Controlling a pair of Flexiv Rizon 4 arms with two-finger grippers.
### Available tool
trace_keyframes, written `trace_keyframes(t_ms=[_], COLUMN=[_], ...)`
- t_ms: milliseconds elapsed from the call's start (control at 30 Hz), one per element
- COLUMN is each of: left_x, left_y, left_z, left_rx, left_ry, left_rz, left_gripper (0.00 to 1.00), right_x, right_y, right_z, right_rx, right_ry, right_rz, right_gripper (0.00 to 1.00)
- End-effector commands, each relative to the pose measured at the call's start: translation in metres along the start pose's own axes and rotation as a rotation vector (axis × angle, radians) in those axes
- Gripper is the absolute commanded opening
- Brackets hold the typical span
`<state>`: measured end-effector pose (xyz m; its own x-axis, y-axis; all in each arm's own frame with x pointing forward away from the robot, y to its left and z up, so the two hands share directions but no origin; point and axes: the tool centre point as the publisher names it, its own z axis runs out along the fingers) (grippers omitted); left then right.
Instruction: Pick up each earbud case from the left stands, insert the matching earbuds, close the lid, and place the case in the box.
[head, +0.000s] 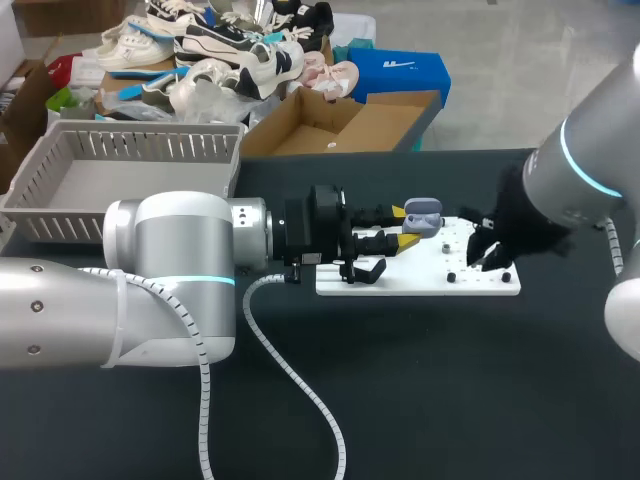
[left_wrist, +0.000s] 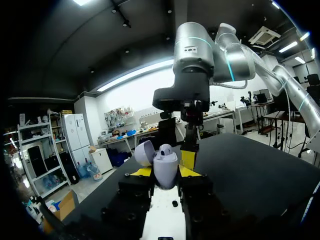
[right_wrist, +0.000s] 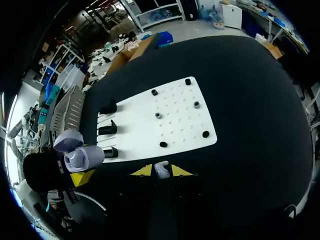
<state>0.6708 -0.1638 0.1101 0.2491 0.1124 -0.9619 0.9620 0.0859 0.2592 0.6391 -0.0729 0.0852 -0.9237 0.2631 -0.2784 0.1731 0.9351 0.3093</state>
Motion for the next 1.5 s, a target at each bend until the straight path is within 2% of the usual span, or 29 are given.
trace_keyframes(t_ms=[33,167,400,733,1000,1300,1500], left_x=[0.000,0.000,0.000,0.000,0.000,0.000,0.000], left_y=[-0.001,-0.001,-0.001,-0.001,-0.001,-0.001,-0.001], left_z=[0.000,0.000,0.000,0.000,0.000,0.000,0.000], left_rx=[-0.007,-0.007,-0.007,-0.007,-0.007,-0.007,-0.007], left_ry=[-0.001,-0.001,-0.001,-0.001,-0.001,-0.001,-0.001], left_rz=[0.002,0.002,0.002,0.002,0.002,0.002,0.002], left_gripper=[0.00,0.00,0.00,0.00,0.00,0.00,0.00], right_x=[0.016,0.029,0.047,0.061,0.069,0.065,0.050], right_y=[0.008,0.016,0.019,0.027,0.048,0.066,0.072], right_z=[-0.026,-0.041,-0.060,-0.075,-0.085,-0.090,-0.090], right_rx=[0.043,0.065,0.049,0.067,0.085,0.089,0.028], right_ry=[-0.098,-0.105,-0.090,-0.043,-0.001,0.011,-0.008], right_rz=[-0.027,-0.062,-0.109,-0.195,-0.334,-0.433,-0.493], right_gripper=[0.00,0.00,0.00,0.00,0.00,0.00,0.00])
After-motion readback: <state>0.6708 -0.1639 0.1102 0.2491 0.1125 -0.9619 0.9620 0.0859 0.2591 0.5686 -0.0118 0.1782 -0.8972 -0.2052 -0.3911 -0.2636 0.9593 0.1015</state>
